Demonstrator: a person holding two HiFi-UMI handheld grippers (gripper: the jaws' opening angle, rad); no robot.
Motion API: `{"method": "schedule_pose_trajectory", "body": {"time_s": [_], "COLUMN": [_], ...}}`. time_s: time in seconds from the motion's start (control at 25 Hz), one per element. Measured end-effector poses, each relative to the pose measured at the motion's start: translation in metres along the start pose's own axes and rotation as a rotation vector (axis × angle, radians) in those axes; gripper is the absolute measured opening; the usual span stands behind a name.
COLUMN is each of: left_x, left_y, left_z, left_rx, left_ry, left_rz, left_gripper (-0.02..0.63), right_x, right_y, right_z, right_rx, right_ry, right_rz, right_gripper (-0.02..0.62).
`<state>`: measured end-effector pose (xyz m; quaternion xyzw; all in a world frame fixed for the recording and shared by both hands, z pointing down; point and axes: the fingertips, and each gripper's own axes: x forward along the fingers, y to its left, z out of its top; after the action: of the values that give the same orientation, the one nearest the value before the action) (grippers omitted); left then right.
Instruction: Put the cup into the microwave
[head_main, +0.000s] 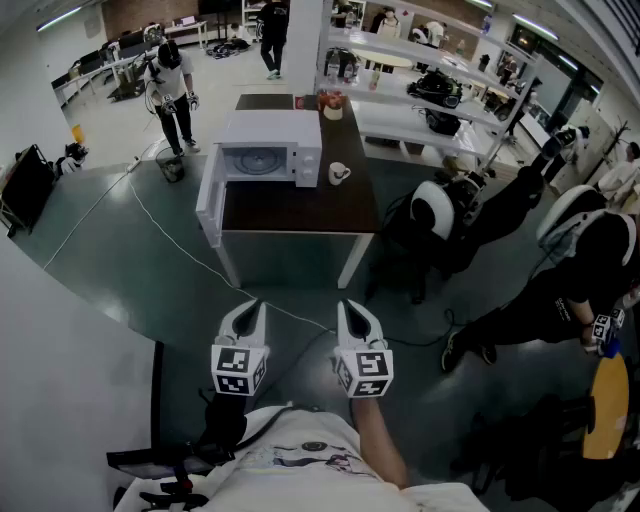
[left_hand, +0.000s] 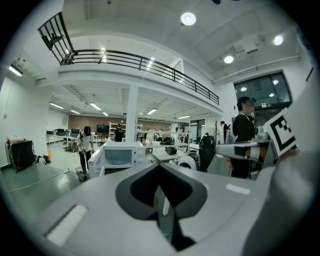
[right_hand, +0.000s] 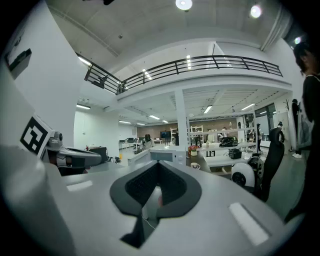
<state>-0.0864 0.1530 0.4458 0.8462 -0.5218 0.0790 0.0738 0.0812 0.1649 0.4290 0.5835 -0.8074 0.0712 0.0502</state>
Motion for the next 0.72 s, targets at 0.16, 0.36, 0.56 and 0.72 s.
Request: {"method": "schedule_pose_trajectory", "body": {"time_s": [0.16, 0.36, 0.56, 0.72], "left_x": [0.002, 0.006, 0.009, 0.013], "left_y": [-0.006, -0.013, -0.018, -0.022], "left_z": [-0.001, -0.001, -0.001, -0.005], "left_rx": [0.002, 0.005, 0.002, -0.006], "left_ry": [0.002, 0.008, 0.011, 0.021], "left_rz": [-0.006, -0.014, -0.013, -0.015], "left_gripper": [-0.001, 0.0, -0.002, 0.0], "right_x": [-0.001, -0.003, -0.005, -0.005], "right_y": [-0.003, -0.006, -0.015, -0.017], "right_z": [0.0, -0.001, -0.001, -0.002], "right_rx": [0.001, 0.001, 0.004, 0.008], "right_ry": [-0.002, 0.001, 0.006, 0.007], "right_rz": [0.003, 0.007, 0.005, 0.02], "right_gripper": [0.0, -0.002, 0.0, 0.0]}}
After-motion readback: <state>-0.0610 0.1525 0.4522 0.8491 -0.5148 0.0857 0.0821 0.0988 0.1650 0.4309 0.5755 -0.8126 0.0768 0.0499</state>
